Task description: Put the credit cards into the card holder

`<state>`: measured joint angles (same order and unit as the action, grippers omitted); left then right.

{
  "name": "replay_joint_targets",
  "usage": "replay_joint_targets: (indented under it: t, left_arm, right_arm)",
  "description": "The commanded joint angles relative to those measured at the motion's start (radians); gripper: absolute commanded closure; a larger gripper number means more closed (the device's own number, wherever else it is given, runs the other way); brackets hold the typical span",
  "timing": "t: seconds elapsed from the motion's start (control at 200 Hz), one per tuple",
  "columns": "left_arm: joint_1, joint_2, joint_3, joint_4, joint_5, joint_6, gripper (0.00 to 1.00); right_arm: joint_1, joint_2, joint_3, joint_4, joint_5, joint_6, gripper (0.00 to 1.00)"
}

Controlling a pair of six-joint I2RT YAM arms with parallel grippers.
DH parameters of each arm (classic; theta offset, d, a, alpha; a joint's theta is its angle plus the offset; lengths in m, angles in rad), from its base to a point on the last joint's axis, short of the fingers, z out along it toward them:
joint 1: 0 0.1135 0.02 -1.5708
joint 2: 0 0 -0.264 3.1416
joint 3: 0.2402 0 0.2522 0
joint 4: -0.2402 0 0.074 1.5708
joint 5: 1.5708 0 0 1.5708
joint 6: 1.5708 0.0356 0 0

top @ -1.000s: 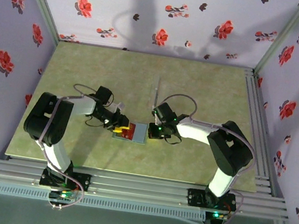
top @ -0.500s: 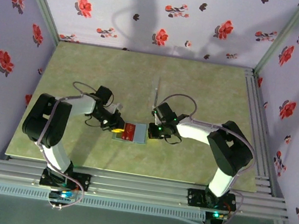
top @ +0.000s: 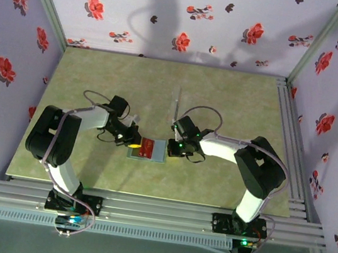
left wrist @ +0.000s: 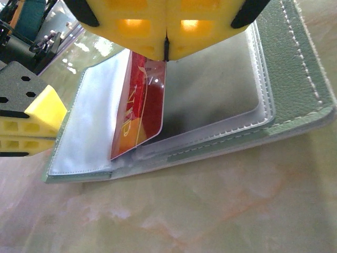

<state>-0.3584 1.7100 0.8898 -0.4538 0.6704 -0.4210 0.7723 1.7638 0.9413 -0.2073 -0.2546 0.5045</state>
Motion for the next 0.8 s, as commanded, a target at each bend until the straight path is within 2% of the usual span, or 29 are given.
replay_joint_targets:
  t: [0.0,0.16,0.325,0.795]
  left_arm:
    - [-0.010,-0.015,0.030,-0.044,-0.041,0.040,0.95]
    - [-0.026,-0.038,0.041,-0.060,-0.113,0.069,1.00]
    - [-0.059,-0.030,0.075,-0.075,-0.165,0.099,1.00]
    - [-0.079,-0.019,0.083,-0.079,-0.155,0.086,1.00]
  right_arm:
    - [0.008,0.048,-0.008,0.008,-0.001,-0.021,1.00]
    - [0.006,0.047,-0.007,0.006,0.000,-0.029,1.00]
    - [0.007,0.049,0.003,-0.003,-0.006,-0.036,1.00]
    - [0.003,0.046,-0.006,0.008,-0.014,-0.026,1.00]
